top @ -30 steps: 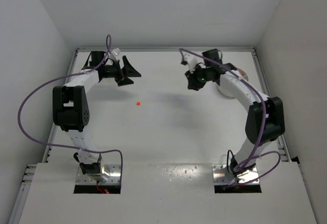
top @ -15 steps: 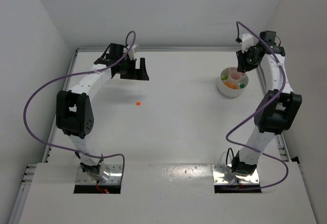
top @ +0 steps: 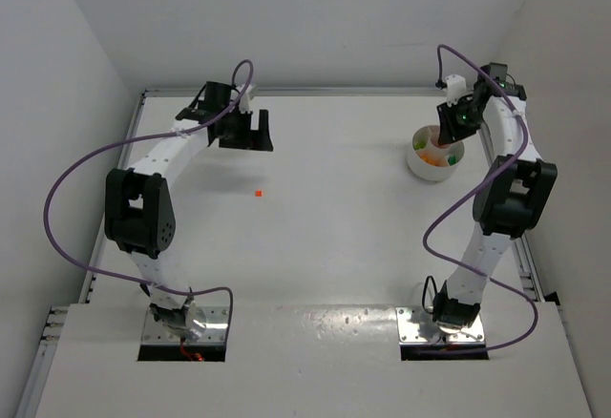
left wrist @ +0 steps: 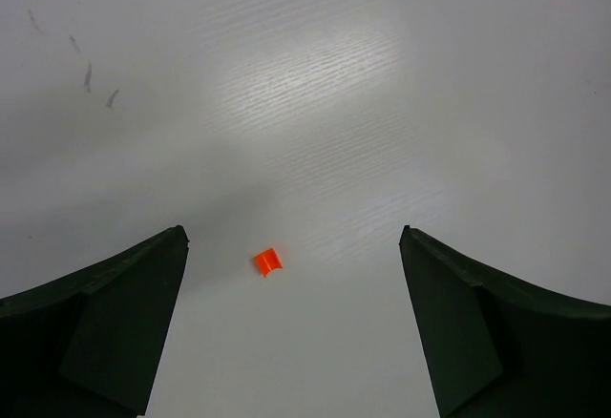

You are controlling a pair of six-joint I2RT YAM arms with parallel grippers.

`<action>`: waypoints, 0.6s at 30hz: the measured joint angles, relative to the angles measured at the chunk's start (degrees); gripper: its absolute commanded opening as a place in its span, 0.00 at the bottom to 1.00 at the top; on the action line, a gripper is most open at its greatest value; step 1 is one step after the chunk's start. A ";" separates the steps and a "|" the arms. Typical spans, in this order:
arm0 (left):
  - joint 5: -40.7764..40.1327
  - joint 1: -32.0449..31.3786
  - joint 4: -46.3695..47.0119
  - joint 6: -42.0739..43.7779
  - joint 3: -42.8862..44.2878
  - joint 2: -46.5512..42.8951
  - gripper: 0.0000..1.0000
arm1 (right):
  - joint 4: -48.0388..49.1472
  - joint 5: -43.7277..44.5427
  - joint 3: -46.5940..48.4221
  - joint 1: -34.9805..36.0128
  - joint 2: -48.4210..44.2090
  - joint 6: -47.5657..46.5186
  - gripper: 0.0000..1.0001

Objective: Sort the legos into containers by color

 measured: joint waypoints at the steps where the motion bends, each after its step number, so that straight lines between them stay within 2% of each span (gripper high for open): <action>1: -0.39 0.00 -0.13 -0.02 0.02 0.02 1.00 | -0.02 0.04 0.00 0.00 0.00 0.00 0.20; 2: -0.70 0.00 -0.28 -0.04 0.02 0.04 1.00 | 0.00 0.04 0.00 0.00 0.02 0.04 0.38; 4: -1.42 0.00 -0.52 -0.02 0.02 0.09 1.00 | 0.04 0.09 0.00 0.00 0.02 0.39 0.47; 11: -2.60 0.00 -0.59 1.01 0.00 0.11 1.00 | 0.90 -0.07 -0.13 0.48 0.00 1.38 0.49; 12: -2.40 0.00 -0.61 1.88 0.00 0.11 0.98 | 1.31 -0.28 -0.28 0.57 0.00 1.64 0.47; 14: -1.77 0.00 -1.07 3.93 -0.02 0.11 0.90 | 1.60 -0.90 -0.39 0.85 -0.04 2.29 0.44; 15: -1.40 0.00 -1.46 5.49 -0.04 0.11 0.85 | 1.66 -1.29 -0.46 1.03 -0.13 2.51 0.44; 16: -1.20 -0.09 -2.45 8.09 -0.11 0.17 0.76 | 1.68 -1.60 -0.50 1.29 -0.31 2.64 0.44; 18: -1.62 -0.31 -3.58 10.75 -0.26 0.52 0.67 | 1.79 -2.19 -0.87 1.99 -1.25 2.93 0.46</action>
